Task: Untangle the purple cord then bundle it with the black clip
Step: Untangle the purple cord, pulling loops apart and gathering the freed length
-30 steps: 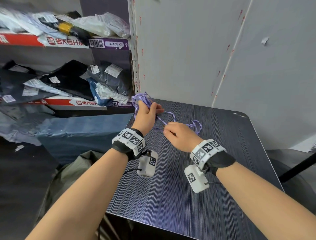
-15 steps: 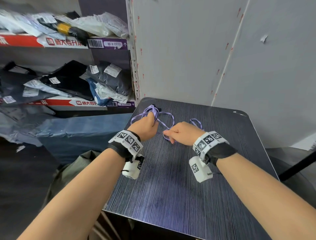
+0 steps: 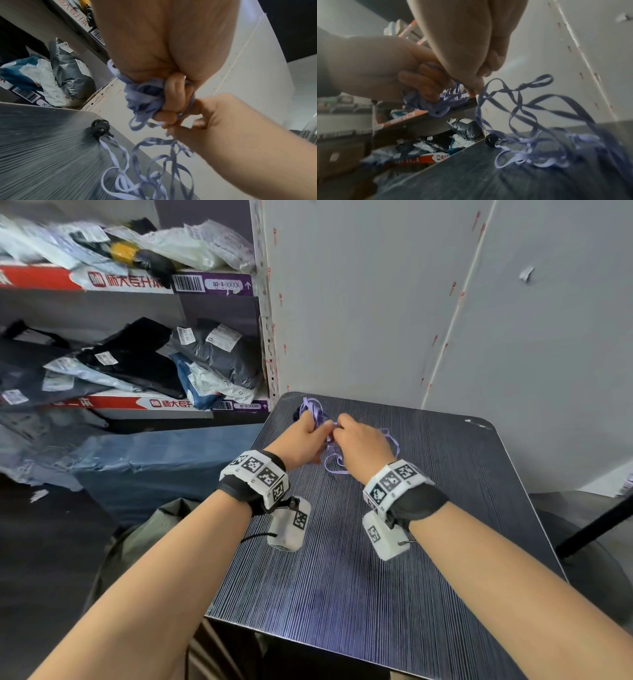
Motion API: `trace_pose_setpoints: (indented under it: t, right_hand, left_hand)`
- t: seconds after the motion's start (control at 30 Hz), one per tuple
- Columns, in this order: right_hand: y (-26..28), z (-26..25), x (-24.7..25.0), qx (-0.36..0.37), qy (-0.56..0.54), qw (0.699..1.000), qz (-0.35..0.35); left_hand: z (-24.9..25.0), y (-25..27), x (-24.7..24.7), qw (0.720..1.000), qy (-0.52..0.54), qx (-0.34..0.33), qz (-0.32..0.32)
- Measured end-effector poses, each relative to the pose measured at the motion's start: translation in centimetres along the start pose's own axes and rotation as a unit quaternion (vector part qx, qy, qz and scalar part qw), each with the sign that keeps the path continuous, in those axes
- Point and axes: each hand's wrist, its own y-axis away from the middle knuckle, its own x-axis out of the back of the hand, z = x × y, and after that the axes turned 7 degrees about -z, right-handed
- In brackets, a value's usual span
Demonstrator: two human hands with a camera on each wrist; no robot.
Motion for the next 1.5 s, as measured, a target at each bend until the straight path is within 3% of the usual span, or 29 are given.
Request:
trace_pose_setpoints:
  t: [0.13,0.27,0.37,0.6,0.97,1.07,1.2,1.33,1.5]
  right_hand:
    - [-0.2,0.2,-0.1,-0.053,-0.159,0.986,-0.013]
    - [0.0,0.8,0.7,-0.035,-0.254,0.967,0.006]
    - [0.4,1.1,1.7,-0.007,-0.255,0.965,-0.062]
    - [-1.7,1.9,5.5,-0.038,-0.179,0.979,-0.086]
    - [-3.7,4.0,15.9,-0.054,-0.140,0.988,0.024]
    - [-4.4,3.8,18.7,-0.068,-0.096,0.991,0.061]
    - [-4.4,3.0,23.1,-0.078,-0.011,0.990,0.117]
    - [-4.3,2.6,26.6,-0.078,-0.057,0.991,0.094]
    - [-4.1,2.4,29.1,-0.085,-0.108,0.984,0.113]
  left_hand:
    - [0.9,0.0,0.7,0.999,-0.001,-0.018,0.032]
    - [1.6,-0.1,2.2,0.993,-0.083,-0.003,0.088]
    - [2.0,-0.2,3.2,0.974,-0.191,0.014,0.120]
    - [6.0,0.3,4.3,0.974,-0.185,-0.021,0.128]
    - [13.0,1.0,9.6,0.943,-0.277,-0.048,0.178]
    - [15.7,2.0,11.0,0.921,-0.328,-0.054,0.204]
    - [19.4,3.7,12.6,0.924,-0.295,-0.051,0.239]
    - [21.8,4.4,13.3,0.895,-0.352,-0.064,0.269]
    - [23.8,4.7,14.1,0.902,-0.312,-0.134,0.267]
